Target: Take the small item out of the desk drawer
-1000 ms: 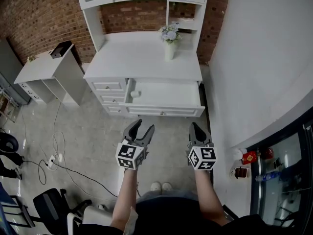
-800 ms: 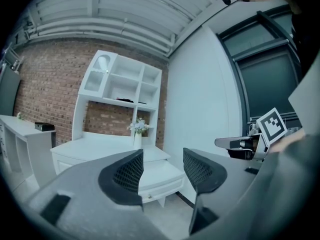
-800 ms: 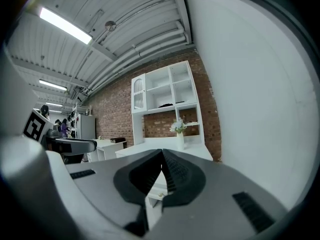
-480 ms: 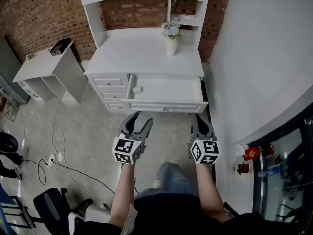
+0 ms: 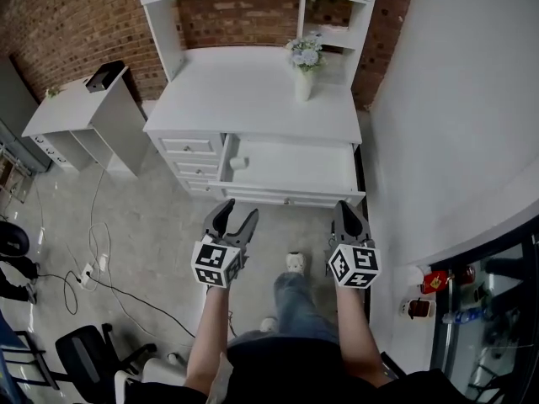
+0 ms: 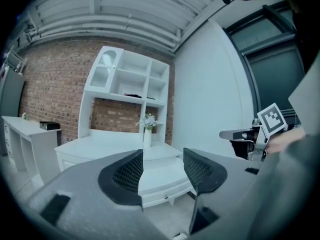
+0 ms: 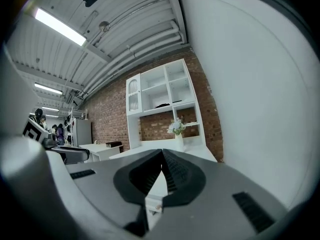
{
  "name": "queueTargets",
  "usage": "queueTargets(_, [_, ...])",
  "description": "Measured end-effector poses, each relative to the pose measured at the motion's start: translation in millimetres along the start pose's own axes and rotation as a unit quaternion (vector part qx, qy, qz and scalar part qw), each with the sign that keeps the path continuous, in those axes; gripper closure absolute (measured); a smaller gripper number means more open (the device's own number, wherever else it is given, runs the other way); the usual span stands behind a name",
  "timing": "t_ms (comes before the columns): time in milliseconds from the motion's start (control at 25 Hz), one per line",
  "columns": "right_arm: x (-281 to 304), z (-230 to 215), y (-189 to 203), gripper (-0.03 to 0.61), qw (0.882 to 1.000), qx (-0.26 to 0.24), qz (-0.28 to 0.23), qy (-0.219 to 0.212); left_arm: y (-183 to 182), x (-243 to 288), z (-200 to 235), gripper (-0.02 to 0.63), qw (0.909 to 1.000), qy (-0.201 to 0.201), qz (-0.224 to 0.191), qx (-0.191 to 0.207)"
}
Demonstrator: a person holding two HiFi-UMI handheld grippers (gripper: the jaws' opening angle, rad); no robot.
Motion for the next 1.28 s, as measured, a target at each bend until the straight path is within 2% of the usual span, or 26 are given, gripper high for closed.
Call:
queueTargets(400, [145, -45, 8, 0.58, 0.999, 0.003, 0.021, -0.038, 13, 115, 58, 0.382, 0.9986, -0.044, 0.024, -0.018])
queueTargets(760, [264, -70, -9, 0.58, 0.995, -0.011, 0.027, -0.097, -11, 209, 107, 0.379, 0.9952, -0.094, 0.015, -0.021])
queueTargets(1000, [318, -77, -8, 0.58, 0.991, -0.009, 0.041, -0.128, -10, 244, 123, 0.371, 0.9928, -0.114, 0.027, -0.024])
queueTargets(1280, [346, -70, 1, 0.58, 0.987, -0.009, 0.06, -0.148, -2, 259, 136, 0.371, 0.9909, -0.122, 0.046, -0.034])
Point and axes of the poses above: the fingertips, and each gripper's own axes: x forward along the fingers, z to its left, y out of its underside, the point moved 6 cm from there along -x, backward along the fingers, and after that the axes turned 4 degrees about -z, right-handed, at the moved point
